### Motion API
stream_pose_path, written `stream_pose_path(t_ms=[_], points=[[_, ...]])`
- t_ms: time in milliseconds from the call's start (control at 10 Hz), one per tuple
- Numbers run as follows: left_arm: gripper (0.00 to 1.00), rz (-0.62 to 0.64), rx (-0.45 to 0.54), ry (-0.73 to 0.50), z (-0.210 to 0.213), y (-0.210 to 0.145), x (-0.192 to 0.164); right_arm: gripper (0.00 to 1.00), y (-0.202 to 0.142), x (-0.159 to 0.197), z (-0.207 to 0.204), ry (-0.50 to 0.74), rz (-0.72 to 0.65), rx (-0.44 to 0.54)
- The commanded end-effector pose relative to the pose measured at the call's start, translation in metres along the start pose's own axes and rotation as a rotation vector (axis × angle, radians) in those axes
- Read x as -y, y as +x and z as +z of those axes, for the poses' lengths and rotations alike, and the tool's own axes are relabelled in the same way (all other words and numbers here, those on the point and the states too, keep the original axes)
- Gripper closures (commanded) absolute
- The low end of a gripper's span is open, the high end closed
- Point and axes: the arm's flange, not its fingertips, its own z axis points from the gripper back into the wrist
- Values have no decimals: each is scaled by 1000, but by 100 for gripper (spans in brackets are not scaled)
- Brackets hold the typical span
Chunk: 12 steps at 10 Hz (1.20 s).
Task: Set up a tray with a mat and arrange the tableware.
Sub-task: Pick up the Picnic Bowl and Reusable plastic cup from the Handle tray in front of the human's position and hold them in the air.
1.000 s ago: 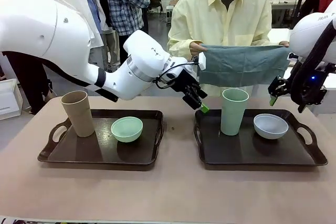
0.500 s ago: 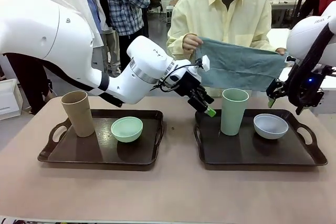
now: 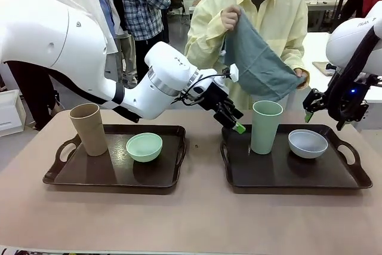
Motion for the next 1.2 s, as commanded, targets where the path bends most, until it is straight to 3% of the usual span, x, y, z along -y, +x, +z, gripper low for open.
stream_pose_path(t_ms=[0, 200, 500, 1100], points=[[0, -23, 67, 42, 14, 5, 21, 0, 2, -7, -15, -27, 40, -9], [0, -89, 87, 36, 1, -3, 21, 0, -6, -4, -29, -98, 31, 3], [0, -139, 92, 9, -17, -19, 16, 0, -12, 4, -38, -110, 25, 11], [0, -75, 167, 56, -49, -23, -16, 0, 1, 8, -59, -98, 53, 8]])
